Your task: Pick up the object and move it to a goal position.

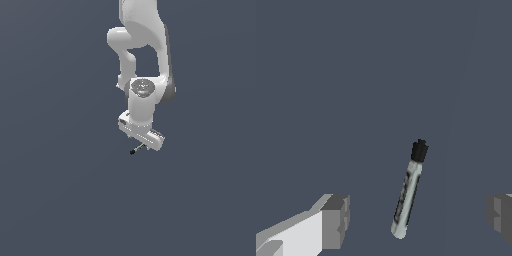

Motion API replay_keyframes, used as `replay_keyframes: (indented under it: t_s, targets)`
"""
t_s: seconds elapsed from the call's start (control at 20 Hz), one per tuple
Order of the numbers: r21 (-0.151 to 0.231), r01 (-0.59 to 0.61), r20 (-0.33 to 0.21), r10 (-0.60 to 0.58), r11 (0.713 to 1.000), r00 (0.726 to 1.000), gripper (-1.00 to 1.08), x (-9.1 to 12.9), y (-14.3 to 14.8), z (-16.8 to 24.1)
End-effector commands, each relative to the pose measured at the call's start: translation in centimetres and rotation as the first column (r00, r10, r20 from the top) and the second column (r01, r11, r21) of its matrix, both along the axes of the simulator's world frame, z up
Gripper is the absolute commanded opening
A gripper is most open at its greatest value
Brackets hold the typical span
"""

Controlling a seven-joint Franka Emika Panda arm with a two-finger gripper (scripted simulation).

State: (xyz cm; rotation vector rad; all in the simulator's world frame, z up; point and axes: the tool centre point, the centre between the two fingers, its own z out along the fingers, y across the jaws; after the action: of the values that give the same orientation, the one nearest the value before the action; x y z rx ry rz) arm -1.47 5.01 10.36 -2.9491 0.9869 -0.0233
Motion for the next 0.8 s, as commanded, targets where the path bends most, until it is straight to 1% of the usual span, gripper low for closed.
replay_keyframes:
  t_s: [0.0, 0.35, 0.75]
  targets:
    - [-0.004, 0.062, -0.007, -0.063, 0.998, 0.998, 1.00, -0.6, 0.3, -1.1]
    - [-0.016, 0.186, -0.020, -0.187, 0.982, 0.982, 1.00, -1.9, 0.7, -3.3]
    - [-0.025, 0.248, -0.024, -0.249, 0.968, 0.968, 1.00, -2.6, 0.8, -4.3]
